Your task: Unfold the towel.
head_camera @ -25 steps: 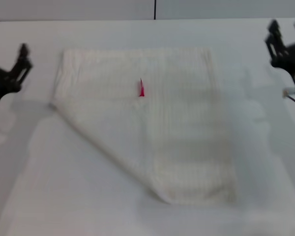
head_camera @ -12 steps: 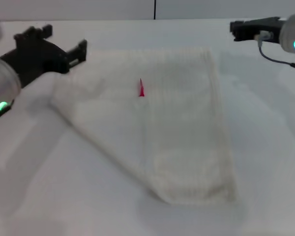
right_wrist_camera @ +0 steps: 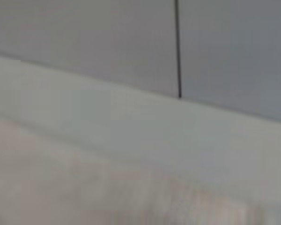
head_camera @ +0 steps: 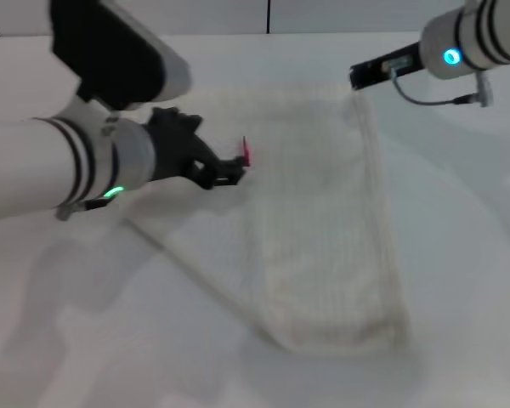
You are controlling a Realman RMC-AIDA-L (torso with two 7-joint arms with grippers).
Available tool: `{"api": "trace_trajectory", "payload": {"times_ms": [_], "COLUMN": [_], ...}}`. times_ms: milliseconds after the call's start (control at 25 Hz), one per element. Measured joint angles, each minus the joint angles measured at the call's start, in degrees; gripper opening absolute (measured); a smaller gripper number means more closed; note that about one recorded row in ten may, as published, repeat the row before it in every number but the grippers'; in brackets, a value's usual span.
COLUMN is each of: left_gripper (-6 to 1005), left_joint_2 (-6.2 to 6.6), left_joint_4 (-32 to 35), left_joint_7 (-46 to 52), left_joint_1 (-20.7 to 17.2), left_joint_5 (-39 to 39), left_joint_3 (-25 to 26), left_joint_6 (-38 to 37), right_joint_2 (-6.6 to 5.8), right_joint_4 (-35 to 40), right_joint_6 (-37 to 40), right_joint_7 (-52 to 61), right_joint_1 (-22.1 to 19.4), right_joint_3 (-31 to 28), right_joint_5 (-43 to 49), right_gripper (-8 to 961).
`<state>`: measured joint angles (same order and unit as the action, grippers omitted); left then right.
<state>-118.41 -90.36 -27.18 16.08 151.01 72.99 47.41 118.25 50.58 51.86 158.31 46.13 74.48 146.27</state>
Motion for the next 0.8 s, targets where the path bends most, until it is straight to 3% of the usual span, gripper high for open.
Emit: {"api": "trace_trajectory", "payload": {"times_ms": [280,800], "left_gripper": [816,814], "left_joint_2": [-0.01,-0.32], "left_joint_4": [5.27,16.56], "left_joint_7": [0.75,3.48], "left_joint_1": [2.49,7.78], "left_joint_5": [-2.54,-3.06], "left_joint_3": [-2.88,-7.85], "left_joint_6": [-6.06,-13.24], "right_joint_2": [-0.05,0.68], "right_joint_4": [-10.28,-15.64], "right_joint_6": [-0.69,-1.98], "right_joint_7": [-0.75,-0.98], "right_joint_1": [6.13,7.90], "right_joint_3": [0.72,2.34], "right_joint_5": [0.43,1.13], "right_gripper": [-1,0]}}
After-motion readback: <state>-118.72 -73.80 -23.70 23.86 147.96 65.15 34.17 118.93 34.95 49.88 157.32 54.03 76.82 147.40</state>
